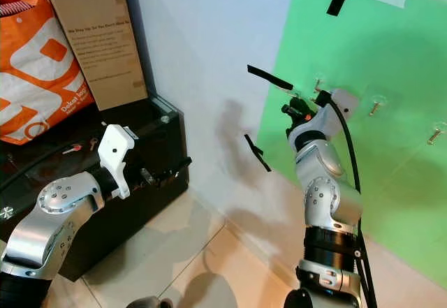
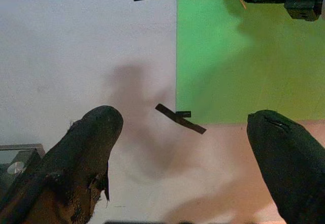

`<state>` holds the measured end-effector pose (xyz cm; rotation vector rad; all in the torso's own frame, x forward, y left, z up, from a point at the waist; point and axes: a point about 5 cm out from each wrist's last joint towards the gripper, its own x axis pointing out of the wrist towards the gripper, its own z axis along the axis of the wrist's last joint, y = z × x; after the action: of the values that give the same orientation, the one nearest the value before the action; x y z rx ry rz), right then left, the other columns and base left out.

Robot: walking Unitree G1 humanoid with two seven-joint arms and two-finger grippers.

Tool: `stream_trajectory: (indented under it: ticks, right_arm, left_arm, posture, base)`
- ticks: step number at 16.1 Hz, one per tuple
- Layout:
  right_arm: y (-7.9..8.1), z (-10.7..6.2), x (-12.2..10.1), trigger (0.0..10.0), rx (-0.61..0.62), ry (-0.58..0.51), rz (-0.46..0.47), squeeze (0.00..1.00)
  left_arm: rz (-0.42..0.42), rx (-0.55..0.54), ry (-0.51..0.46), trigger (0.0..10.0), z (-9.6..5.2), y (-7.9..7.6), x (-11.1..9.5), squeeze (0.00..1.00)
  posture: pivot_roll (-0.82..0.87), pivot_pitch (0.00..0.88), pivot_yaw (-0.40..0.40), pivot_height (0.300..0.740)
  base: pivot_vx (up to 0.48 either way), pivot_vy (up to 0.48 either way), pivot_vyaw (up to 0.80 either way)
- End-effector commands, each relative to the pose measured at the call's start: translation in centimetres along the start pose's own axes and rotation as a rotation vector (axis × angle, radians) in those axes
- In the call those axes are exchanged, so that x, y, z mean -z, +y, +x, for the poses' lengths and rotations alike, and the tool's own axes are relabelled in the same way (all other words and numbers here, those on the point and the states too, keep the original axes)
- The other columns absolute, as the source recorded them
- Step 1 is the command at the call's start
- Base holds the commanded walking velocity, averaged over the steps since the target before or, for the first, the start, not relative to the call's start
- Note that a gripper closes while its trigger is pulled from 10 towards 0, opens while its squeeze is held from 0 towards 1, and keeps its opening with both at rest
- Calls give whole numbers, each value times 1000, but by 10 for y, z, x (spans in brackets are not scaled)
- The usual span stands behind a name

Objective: Hang keys on a hook

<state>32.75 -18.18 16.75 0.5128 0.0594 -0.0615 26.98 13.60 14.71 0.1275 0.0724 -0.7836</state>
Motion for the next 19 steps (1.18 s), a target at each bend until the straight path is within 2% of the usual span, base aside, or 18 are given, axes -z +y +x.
stream_trajectory:
  ticks: [1, 6, 8, 12, 19]
  right_arm:
    - [-1, 2, -6, 10000, 15, -18, 18, 0]
    - [-9, -2, -8, 10000, 46, -35, 38, 0]
    - [-3, -2, -13, 10000, -10, -62, 37, 0]
    - [-2, -2, -16, 10000, -5, -88, 58, 0]
    - [-11, -5, -26, 10000, 13, -149, 91, 0]
  left_arm:
    - [18, 1, -1, 10000, 2, -1, -3, 0]
    - [14, 7, 6, 10000, 0, -2, -2, 0]
    - [17, 11, 5, 10000, 1, -2, -3, 0]
    - [19, 12, 3, 10000, 1, -1, -3, 0]
    - [13, 20, 1, 10000, 1, -3, -3, 0]
  posture:
    - [0, 0, -31, 740]
    - [-6, 0, -19, 740]
    - [-7, 0, -16, 740]
    - [-7, 0, -14, 740]
    - [-9, 0, -15, 740]
  base:
    - [0, 0, 0]
    - [0, 0, 0]
    - [0, 0, 0]
    - [0, 0, 0]
    - [0, 0, 0]
